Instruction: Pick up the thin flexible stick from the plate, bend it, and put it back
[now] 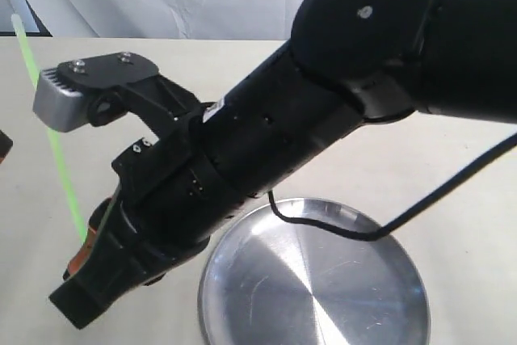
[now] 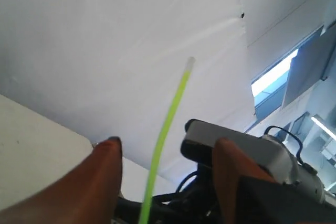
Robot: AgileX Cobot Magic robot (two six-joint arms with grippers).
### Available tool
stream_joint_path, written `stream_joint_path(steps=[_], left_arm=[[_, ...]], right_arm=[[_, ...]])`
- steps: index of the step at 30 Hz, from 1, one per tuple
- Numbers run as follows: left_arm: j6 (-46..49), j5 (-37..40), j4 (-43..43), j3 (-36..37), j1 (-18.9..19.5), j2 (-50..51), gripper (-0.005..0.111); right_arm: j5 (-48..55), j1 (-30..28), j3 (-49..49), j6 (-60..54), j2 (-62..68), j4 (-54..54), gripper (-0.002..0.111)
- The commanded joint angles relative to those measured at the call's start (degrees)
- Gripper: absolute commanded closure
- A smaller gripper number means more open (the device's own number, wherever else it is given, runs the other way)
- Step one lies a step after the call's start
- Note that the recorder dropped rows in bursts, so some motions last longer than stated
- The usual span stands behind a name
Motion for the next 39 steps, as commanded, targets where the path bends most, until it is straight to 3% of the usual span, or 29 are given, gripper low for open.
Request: stream_joint_path(steps=[1,5,11,18,28,39], left_arm=[[-7.1,-0.7,7.8,0.3,-0.1,0.1,0.058],[-7.9,1.4,14.1,0.3,-0.1,0.3,0.067],[-6.8,5.7,19.8,0.3,-0.1,0.4,0.106],[1.9,1.2,22.5,-3.9,-0.1,4.4,0.106],[3.1,-2.9,39.1,-13.6,-0.1,25.5,0.106],[19.2,-1.9,39.8,-16.2,-0.1,32.3,0.106]], right_arm=[[4.1,0.0,-2.2,-2.0,3.6,1.3,0.109],[11.6,0.0,-3.5,-8.0,4.8,7.0,0.109],[16.8,0.0,-3.5,-7.6,2.3,6.9,0.109],[17.7,-0.1,-3.5,-5.4,-3.7,7.1,0.109],[19.2,-0.1,0.1,-2.3,-6.3,7.0,0.109],[18.9,-0.1,2.8,1.0,-13.8,6.3,0.109]])
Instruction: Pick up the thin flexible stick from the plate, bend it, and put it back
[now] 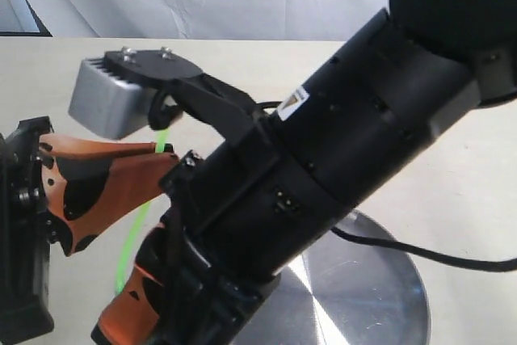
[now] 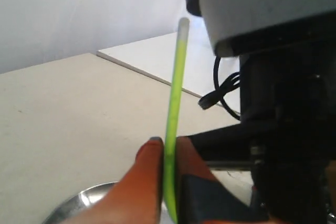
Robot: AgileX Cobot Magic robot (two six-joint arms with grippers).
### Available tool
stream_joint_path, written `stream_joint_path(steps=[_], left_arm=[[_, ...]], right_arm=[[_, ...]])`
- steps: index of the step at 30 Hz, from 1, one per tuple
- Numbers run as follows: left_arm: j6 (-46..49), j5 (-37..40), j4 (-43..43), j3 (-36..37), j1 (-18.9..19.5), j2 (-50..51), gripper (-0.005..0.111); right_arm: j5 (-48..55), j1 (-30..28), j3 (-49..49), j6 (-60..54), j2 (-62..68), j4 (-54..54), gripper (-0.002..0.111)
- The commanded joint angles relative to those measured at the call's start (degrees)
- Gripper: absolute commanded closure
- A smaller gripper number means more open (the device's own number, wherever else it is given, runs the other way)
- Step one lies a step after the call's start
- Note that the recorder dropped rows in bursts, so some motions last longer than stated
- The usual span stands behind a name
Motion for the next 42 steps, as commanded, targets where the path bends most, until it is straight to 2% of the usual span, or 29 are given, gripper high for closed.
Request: stream_joint_path(steps=[1,4,8,16,27,31,34,35,36,38,40,42], left_arm=[[8.0,11.3,1.4,0.0,0.5,1.5,0.106],[8.1,12.2,1.1,0.0,0.5,1.5,0.106],[7.9,6.0,-2.1,0.0,0.5,1.5,0.106],[7.9,-4.9,-17.0,0.0,0.5,1.5,0.106],[6.3,-6.8,-21.5,0.0,0.5,1.5,0.106],[6.6,-2.2,-21.5,0.0,0.5,1.5,0.106],[6.4,0.5,-18.8,0.0,0.5,1.5,0.083],[6.4,1.9,-18.9,0.0,0.5,1.5,0.065],[6.4,3.2,-19.2,0.0,0.5,1.5,0.055],[6.5,6.4,-20.4,0.0,0.5,1.5,0.046],[7.7,10.6,-20.4,0.0,0.5,1.5,0.05],[10.9,14.8,-20.2,0.0,0.5,1.5,0.066]], right_arm=[[6.3,1.0,-0.4,0.1,-4.5,5.4,0.109],[4.7,1.0,-0.4,0.8,-5.6,4.5,0.109],[1.7,1.0,-0.4,5.2,-5.5,-2.0,0.109],[-2.0,1.0,-0.4,9.1,-3.0,-10.9,0.109],[-9.5,1.0,-0.4,12.7,5.7,-20.6,0.109],[-9.1,1.0,-0.4,13.7,6.5,-22.7,0.109],[-8.4,0.9,-0.4,19.4,6.5,-28.8,0.109],[-7.0,0.9,-0.4,23.9,6.5,-34.5,0.109],[-6.4,0.9,-0.4,26.5,6.5,-37.6,0.109],[-5.2,0.9,-0.4,30.8,6.5,-42.9,0.109],[-3.9,0.9,-0.1,33.5,6.5,-46.6,0.109],[-3.8,0.9,1.2,34.9,6.5,-48.2,0.109]])
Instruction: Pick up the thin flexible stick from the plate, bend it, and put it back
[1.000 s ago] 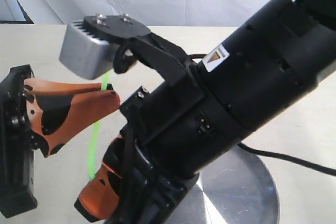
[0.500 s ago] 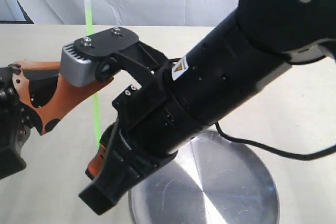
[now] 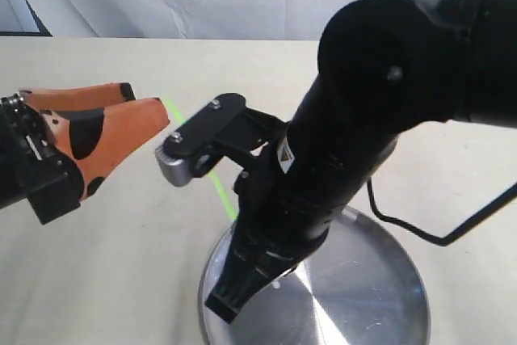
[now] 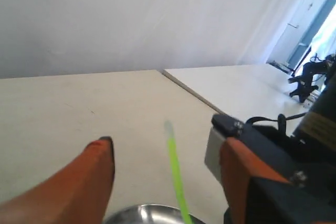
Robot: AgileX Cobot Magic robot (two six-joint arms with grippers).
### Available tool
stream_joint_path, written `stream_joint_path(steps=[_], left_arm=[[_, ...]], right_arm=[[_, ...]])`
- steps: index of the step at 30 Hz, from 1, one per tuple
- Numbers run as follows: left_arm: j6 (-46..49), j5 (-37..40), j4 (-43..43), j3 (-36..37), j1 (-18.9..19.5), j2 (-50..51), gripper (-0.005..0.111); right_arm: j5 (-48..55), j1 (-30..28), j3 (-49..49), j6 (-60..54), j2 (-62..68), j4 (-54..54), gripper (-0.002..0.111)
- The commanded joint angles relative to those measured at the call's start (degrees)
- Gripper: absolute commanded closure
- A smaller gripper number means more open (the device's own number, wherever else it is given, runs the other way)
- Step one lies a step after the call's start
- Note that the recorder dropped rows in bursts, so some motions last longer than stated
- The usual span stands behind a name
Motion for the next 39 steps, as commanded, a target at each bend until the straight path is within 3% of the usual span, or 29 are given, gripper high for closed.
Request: stream_joint_path(steps=[1,5,11,19,21,24,25,27,30,33,39], left_arm=[[5.5,8.1,-1.6,-0.4,0.0,-0.5,0.074],[9.1,16.7,-1.5,-0.4,0.0,-2.2,0.107],[10.0,21.9,-1.5,-0.4,0.0,-5.0,0.106],[13.6,26.4,-1.5,-0.4,0.0,-5.4,0.106],[15.0,26.6,-1.5,-0.4,0.0,-5.4,0.106],[17.6,26.8,-1.5,-0.4,0.0,-5.4,0.106],[18.6,26.8,-1.5,-0.4,0.0,-5.4,0.106],[21.8,30.2,-1.5,-0.4,0.0,-5.4,0.106],[22.1,34.8,-1.5,-0.4,0.0,-5.4,0.106],[22.1,35.4,-1.5,-0.4,0.0,-5.4,0.106],[22.0,35.4,-1.6,-0.4,0.0,-5.4,0.106]], right_arm=[[1.7,0.1,2.8,5.5,0.1,-6.8,0.109],[0.6,-3.1,9.9,7.3,-0.4,-6.7,0.109],[-2.1,-5.8,17.7,7.3,-1.0,-4.6,0.109],[-8.6,-5.8,21.0,6.3,3.2,-5.5,0.109],[-11.9,-5.8,21.2,6.3,4.2,-7.5,0.1],[-11.7,-5.8,21.2,6.6,4.8,-8.6,0.066],[-11.1,-5.8,21.2,7.1,4.8,-8.4,0.062],[-10.9,-5.8,21.2,9.7,1.8,-8.4,0.072],[-10.6,-5.8,21.2,13.9,-8.4,-10.4,0.105],[-10.2,-5.8,21.2,19.9,-24.6,-15.9,0.108],[-10.4,-5.8,21.2,22.4,-40.8,-21.2,0.108]])
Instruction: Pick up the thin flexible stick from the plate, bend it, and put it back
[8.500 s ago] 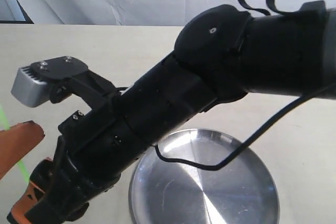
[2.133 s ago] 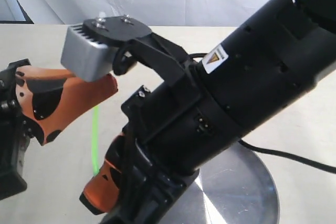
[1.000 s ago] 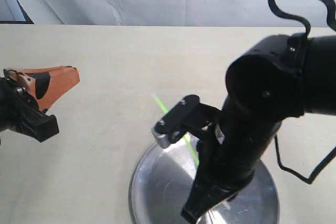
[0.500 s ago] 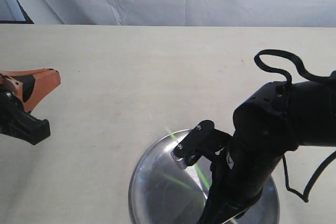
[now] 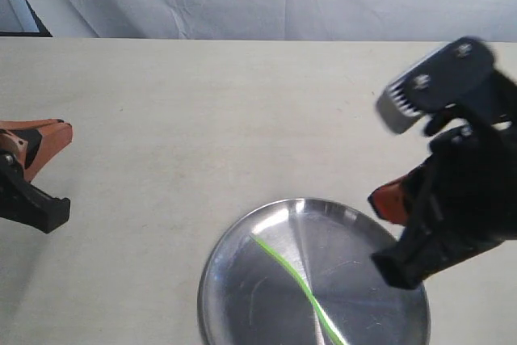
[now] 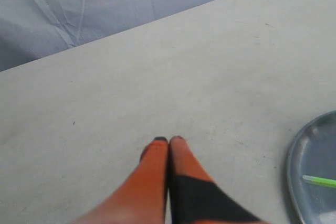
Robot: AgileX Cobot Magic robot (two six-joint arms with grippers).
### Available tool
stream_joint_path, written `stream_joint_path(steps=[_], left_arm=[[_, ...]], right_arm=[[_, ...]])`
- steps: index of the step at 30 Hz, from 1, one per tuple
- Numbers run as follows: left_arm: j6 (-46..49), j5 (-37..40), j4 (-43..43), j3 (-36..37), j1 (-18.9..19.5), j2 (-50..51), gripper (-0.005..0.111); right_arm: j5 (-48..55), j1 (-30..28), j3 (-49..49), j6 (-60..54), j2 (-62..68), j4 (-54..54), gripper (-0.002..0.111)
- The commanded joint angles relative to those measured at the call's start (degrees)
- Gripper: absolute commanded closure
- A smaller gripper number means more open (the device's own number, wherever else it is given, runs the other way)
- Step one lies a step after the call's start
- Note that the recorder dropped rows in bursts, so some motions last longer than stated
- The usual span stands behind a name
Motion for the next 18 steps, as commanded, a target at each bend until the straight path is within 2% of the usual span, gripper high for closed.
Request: stream_joint_path(steps=[1,9,18], left_arm=[[-0.1,0.0,-0.6,-0.2,0.0,-0.3,0.106],[-0.1,0.0,-0.5,-0.2,0.0,-0.3,0.106],[-0.1,0.0,-0.5,-0.2,0.0,-0.3,0.106]], right_arm=[[0.8,-0.3,0.1,1.4,-11.0,-2.4,0.108],[0.4,-0.3,0.1,1.4,-23.2,0.2,0.108],[0.2,-0.3,0.1,1.4,-27.5,0.2,0.108]])
